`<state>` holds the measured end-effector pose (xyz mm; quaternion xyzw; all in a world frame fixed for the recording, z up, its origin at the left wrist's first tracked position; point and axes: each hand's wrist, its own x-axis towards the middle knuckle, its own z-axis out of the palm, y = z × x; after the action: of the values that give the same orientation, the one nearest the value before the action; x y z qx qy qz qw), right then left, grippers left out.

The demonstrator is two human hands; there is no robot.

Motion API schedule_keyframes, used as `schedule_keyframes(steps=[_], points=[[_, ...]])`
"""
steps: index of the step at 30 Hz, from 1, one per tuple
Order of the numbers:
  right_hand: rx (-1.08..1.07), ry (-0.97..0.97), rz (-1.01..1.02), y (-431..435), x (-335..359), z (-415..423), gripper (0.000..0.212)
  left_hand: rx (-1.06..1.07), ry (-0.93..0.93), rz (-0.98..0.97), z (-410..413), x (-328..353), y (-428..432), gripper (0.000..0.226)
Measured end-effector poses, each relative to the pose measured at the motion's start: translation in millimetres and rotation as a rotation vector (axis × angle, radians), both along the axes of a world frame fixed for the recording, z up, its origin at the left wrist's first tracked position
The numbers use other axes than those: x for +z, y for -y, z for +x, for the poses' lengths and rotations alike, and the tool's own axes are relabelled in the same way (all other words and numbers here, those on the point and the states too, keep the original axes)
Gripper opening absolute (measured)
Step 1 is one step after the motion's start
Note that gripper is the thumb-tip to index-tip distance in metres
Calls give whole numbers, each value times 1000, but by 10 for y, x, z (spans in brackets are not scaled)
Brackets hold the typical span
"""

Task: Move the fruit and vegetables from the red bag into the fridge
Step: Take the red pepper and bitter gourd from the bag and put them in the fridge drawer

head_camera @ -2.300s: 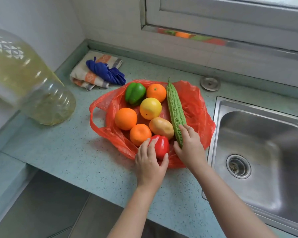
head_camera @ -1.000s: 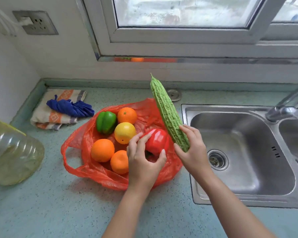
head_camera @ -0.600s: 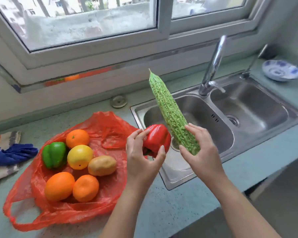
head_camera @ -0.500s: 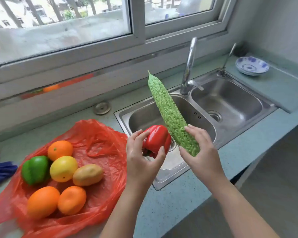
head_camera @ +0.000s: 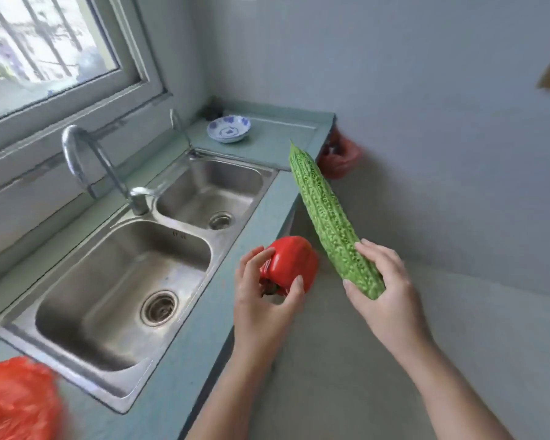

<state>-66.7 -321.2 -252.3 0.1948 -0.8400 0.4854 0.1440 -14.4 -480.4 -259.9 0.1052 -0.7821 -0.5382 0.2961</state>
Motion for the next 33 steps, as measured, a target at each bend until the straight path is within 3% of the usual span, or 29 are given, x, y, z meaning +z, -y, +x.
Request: schedule_keyframes(steps=[13, 25, 33], points=[[-546, -19, -34, -2579, 3, 292, 49, -584, 49, 9, -527, -28, -2605, 45], [-1002, 64, -42, -4000, -56, 214, 51, -1028, 105, 21, -1326, -88, -4360, 39], [-1241, 60, -96, -4836, 162, -313, 51, -1284, 12, 17, -2211, 168, -5460, 41]])
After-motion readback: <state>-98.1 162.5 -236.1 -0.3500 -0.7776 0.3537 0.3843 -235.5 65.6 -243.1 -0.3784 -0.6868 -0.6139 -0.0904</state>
